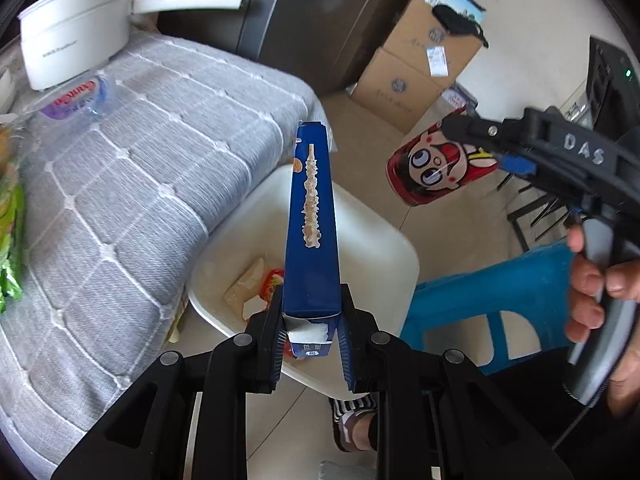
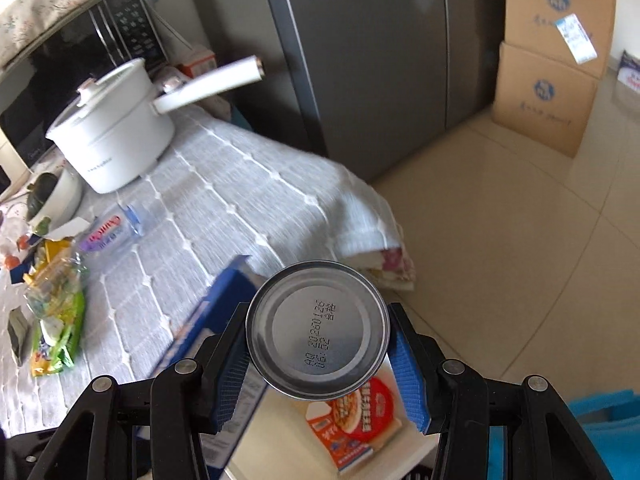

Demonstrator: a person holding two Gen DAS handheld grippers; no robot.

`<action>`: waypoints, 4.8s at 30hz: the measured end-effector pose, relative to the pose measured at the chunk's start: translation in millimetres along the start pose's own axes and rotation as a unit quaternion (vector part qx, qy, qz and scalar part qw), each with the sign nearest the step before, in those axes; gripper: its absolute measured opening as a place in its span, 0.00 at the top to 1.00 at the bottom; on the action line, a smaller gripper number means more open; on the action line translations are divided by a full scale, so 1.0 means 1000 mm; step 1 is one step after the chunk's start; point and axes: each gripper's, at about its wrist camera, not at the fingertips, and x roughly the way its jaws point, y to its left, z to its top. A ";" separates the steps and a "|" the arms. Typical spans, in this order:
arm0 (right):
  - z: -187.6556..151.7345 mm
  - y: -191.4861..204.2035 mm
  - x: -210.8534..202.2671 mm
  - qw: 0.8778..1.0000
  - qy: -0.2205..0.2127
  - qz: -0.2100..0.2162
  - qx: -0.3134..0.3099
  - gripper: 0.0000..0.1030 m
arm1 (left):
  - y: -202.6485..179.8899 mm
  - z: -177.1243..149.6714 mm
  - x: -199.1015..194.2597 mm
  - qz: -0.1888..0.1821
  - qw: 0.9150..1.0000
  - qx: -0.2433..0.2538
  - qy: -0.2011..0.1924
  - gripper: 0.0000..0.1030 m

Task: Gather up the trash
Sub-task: 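Carry the box and can to the white bin and release both, then grasp the white snack wrapper with the left gripper, then grasp the crumpled white tissue with the right gripper, then carry the wrapper and tissue over the white bin with both grippers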

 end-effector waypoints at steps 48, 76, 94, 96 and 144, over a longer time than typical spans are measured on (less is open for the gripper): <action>-0.025 0.056 0.107 0.984 0.177 -0.011 -0.025 0.26 | 0.205 -0.079 -0.180 0.252 0.949 -0.140 -0.124 0.07; -0.030 0.243 0.096 0.977 0.095 0.090 -0.169 0.22 | 0.331 -0.045 -0.143 0.320 0.925 -0.180 -0.098 0.47; -0.058 0.321 0.111 0.957 0.076 0.143 -0.241 0.22 | 0.331 -0.065 -0.179 0.239 0.923 -0.278 -0.118 1.00; -0.063 0.330 0.117 0.954 0.079 0.151 -0.246 0.22 | 0.328 -0.073 -0.190 0.232 0.922 -0.284 -0.124 1.00; -0.058 0.318 0.084 0.940 0.073 0.238 -0.234 0.69 | 0.258 -0.085 -0.211 0.201 0.942 -0.228 -0.138 1.00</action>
